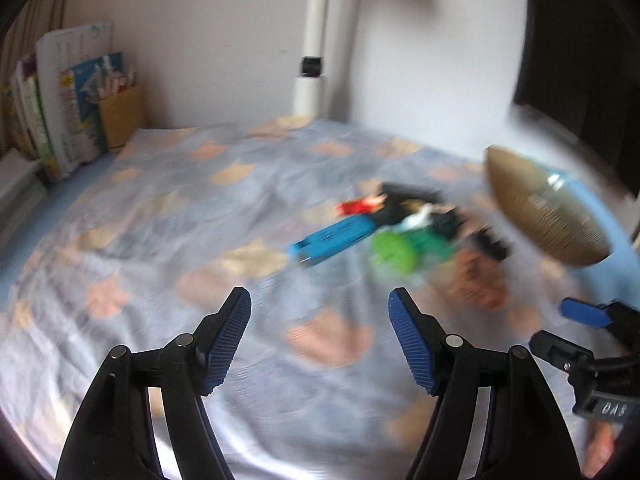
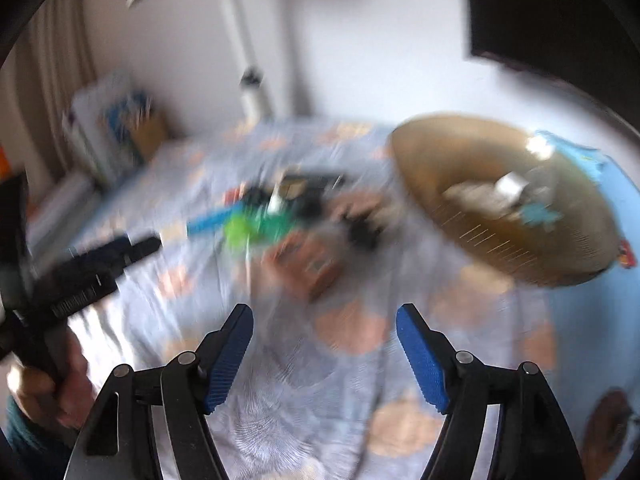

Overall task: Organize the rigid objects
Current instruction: 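Carry adapter and tape dispenser over the amber bowl and release both, then grasp the blue lighter with the left tool while the right tool grasps the pink box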

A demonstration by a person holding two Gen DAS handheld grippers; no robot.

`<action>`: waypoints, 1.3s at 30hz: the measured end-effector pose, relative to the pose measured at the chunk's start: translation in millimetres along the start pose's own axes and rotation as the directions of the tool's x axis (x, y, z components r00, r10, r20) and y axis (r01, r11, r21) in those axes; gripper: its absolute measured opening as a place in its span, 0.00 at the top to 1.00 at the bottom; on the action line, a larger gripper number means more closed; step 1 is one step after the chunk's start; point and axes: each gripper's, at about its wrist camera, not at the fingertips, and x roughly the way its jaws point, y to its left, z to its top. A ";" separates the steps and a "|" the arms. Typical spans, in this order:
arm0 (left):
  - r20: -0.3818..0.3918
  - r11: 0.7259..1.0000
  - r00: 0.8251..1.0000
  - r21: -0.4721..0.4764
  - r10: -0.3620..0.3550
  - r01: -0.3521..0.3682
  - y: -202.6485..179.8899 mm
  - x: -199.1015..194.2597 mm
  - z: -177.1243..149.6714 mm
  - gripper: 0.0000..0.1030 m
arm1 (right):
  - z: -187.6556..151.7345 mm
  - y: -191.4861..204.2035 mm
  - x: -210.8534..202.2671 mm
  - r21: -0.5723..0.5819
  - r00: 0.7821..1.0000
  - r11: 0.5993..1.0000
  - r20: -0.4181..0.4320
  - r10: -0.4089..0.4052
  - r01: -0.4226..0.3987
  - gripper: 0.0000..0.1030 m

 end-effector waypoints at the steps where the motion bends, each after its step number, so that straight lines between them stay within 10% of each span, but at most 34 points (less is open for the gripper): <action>1: 0.005 1.000 1.000 0.000 0.019 -0.019 1.4 -0.6 -2.7 0.32 | -4.7 8.2 10.0 -0.033 1.000 0.999 -0.011 -0.025 0.025 0.30; 21: 0.057 0.999 0.998 0.051 -0.015 0.012 -7.6 -9.7 -7.7 0.19 | -17.1 17.5 19.3 -0.065 0.993 0.991 0.006 -0.115 0.115 0.19; 39: -0.247 0.965 0.965 0.219 -0.092 0.148 3.6 81.4 55.3 0.21 | 36.1 6.1 44.3 -0.084 0.986 0.996 -0.168 0.009 -0.023 0.19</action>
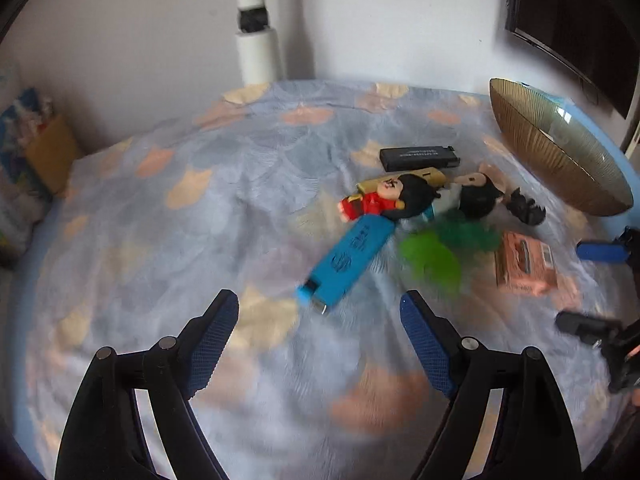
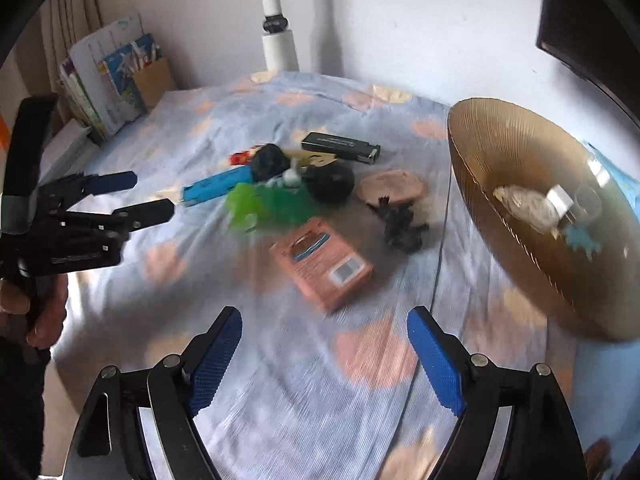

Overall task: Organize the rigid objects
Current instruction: 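Grasp the blue lighter with the left tool while the right tool grasps the pink box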

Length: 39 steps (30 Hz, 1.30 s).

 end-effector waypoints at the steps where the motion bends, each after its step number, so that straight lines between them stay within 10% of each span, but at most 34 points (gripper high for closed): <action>1: -0.009 1.000 1.000 0.004 -0.029 0.029 -0.4 9.1 4.5 0.21 | 1.9 -1.2 5.7 0.001 1.000 1.000 -0.015 0.001 -0.001 0.19; 6: -0.032 0.998 0.998 0.041 -0.049 0.051 -6.0 33.5 14.7 0.37 | 4.8 -7.3 31.8 -0.009 0.998 1.000 -0.058 -0.006 0.005 0.19; 11: -0.013 0.997 0.997 0.034 -0.072 0.072 -9.1 29.3 16.8 0.75 | 15.7 0.0 44.0 -0.035 0.998 0.998 -0.021 -0.052 0.051 0.19; 13: -0.011 0.998 0.998 0.018 -0.068 0.068 -10.6 20.5 8.5 0.78 | 17.5 8.5 43.6 -0.064 0.999 0.997 -0.002 -0.051 0.051 0.42; 25: -0.040 0.976 0.986 -0.156 -0.162 0.154 -20.4 -30.4 -64.0 0.78 | -47.9 32.2 -1.9 -0.105 1.000 0.994 0.016 0.020 -0.018 0.58; 29: 0.001 0.982 0.992 -0.135 -0.130 0.129 -28.3 -37.7 -76.7 0.65 | -57.7 33.7 -2.7 -0.099 0.999 0.995 0.042 0.002 0.002 0.35; 34: 0.044 0.975 0.992 -0.185 -0.119 0.125 -26.7 -38.9 -80.3 0.63 | -55.7 30.0 0.6 -0.089 0.999 0.996 0.040 -0.002 0.005 0.31; 39: 0.052 0.976 0.986 -0.142 -0.156 0.162 -34.3 -33.7 -74.6 0.36 | -56.6 32.5 1.5 -0.101 1.000 0.995 0.027 -0.005 0.007 0.17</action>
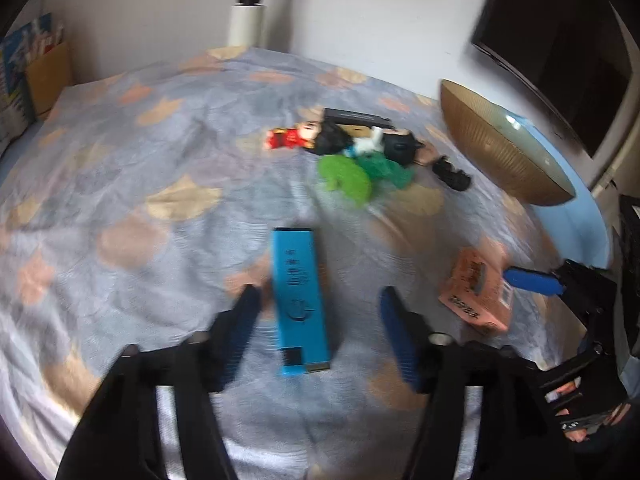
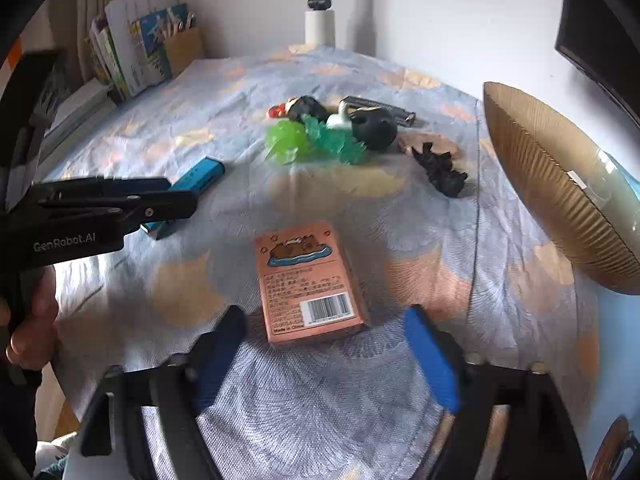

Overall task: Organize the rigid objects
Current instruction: 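Grasp the blue lighter with the left tool while the right tool grasps the pink box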

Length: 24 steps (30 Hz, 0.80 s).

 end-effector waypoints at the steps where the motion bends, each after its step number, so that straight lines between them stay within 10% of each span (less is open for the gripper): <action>1: -0.002 1.000 1.000 0.013 0.019 -0.019 -2.9 1.3 -0.3 0.35 | 0.2 0.0 0.4 0.000 1.000 1.000 -0.001 0.000 0.000 0.16; 6: -0.004 0.985 0.990 0.098 0.143 -0.142 -21.2 8.3 -2.7 0.34 | 0.2 -0.8 1.2 0.006 1.000 1.000 -0.004 0.000 0.000 0.11; 9: 0.010 0.962 0.969 0.117 0.246 -0.245 -25.8 10.7 -3.1 0.17 | 0.1 -1.6 2.8 0.006 1.000 1.000 -0.012 0.002 -0.002 0.08; 20: -0.018 0.971 0.972 0.048 0.236 -0.235 -11.9 12.9 0.1 0.14 | 1.1 -3.2 3.8 0.016 1.000 1.000 -0.019 -0.006 0.007 0.03; 23: -0.014 0.975 0.975 0.032 0.222 -0.221 -15.8 11.1 3.1 0.37 | 4.4 -4.4 8.1 0.015 0.999 1.000 -0.036 -0.005 0.006 0.00; 24: -0.006 0.972 0.972 0.020 0.234 -0.234 -17.2 9.5 4.0 0.58 | 5.7 -4.9 9.2 0.019 0.999 1.000 -0.040 -0.009 0.010 0.00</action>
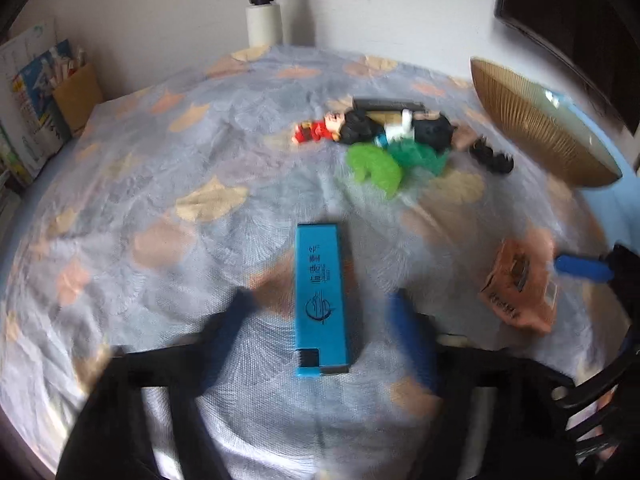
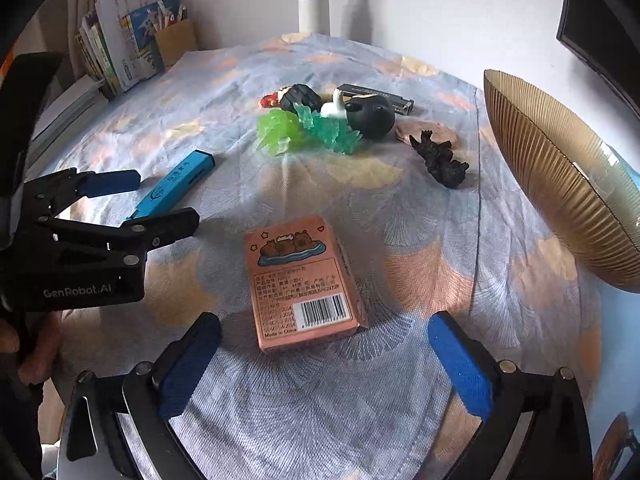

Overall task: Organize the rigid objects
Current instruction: 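Grasp the blue lighter with the left tool while the right tool grasps the pink box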

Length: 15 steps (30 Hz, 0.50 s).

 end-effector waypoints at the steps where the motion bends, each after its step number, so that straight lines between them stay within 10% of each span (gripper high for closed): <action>1: -0.007 1.000 1.000 -0.004 0.002 -0.002 -3.3 -1.0 1.6 0.68 | 1.3 -0.2 0.8 0.007 1.000 1.000 -0.003 -0.005 0.005 0.00; 3: -0.004 1.000 1.000 -0.006 -0.003 0.003 -7.0 -2.5 2.2 0.78 | 2.9 1.2 -0.2 0.018 1.000 1.000 0.003 -0.013 0.012 0.16; 5: 0.004 1.000 1.000 -0.003 -0.027 0.027 -7.2 -4.3 -0.4 0.79 | 2.9 9.0 -7.9 -0.016 0.999 1.000 0.036 0.006 -0.005 0.55; 15: 0.005 0.993 0.994 -0.055 -0.105 0.105 0.1 -14.2 -8.3 0.79 | -9.2 20.9 -34.2 -0.068 0.996 0.998 0.090 -0.007 0.013 0.60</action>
